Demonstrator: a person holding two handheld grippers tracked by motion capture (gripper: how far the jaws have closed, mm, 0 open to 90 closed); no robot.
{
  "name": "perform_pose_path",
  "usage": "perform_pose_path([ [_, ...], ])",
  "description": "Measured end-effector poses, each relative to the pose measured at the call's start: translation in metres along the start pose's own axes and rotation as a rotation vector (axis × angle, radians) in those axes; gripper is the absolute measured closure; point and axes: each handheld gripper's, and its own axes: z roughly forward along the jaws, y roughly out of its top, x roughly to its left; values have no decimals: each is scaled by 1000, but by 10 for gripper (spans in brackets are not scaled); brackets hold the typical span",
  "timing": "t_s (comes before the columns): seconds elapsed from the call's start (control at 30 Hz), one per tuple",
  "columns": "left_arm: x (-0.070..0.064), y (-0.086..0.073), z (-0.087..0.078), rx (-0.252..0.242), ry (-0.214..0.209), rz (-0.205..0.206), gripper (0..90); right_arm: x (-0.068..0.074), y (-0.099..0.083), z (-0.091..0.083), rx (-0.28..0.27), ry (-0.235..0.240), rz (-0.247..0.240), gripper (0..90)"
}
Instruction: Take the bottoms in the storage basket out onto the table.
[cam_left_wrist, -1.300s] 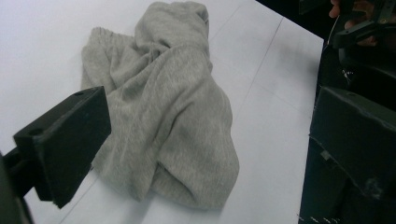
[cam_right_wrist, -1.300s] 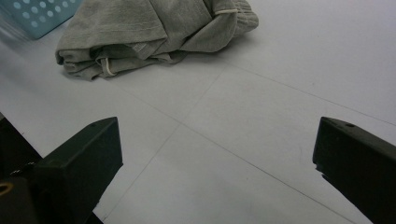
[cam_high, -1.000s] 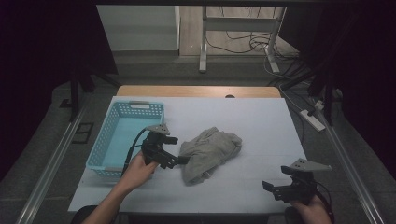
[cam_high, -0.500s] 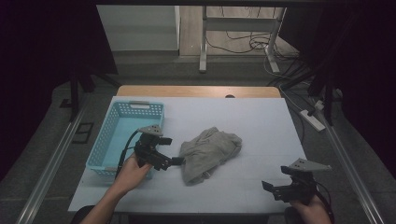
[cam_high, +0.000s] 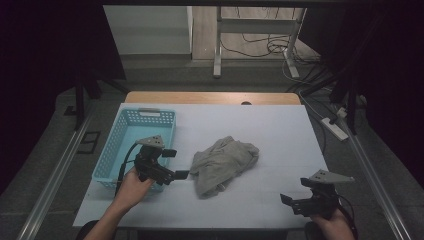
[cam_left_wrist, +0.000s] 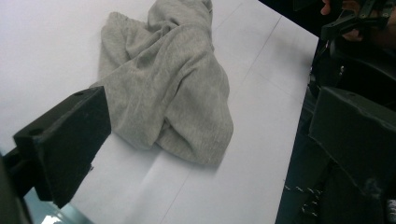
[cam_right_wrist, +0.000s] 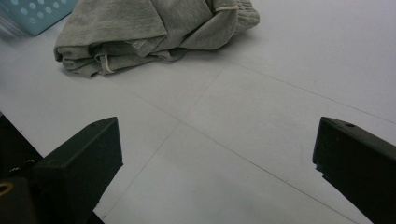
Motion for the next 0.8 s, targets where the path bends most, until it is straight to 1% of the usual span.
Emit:
perform_pose_path([
  [0.17,1,-5,-3,-5,20,-6,0,0,0,0,1,-1,-2,18],
  [0.43,4,-12,-9,-39,43,-19,0,0,0,0,0,-1,0,18],
  [0.67,5,-18,-12,-44,49,-20,0,0,0,0,2,-1,-4,18],
  [0.8,5,-21,-15,-54,48,-28,0,0,0,0,2,-2,-4,19],
])
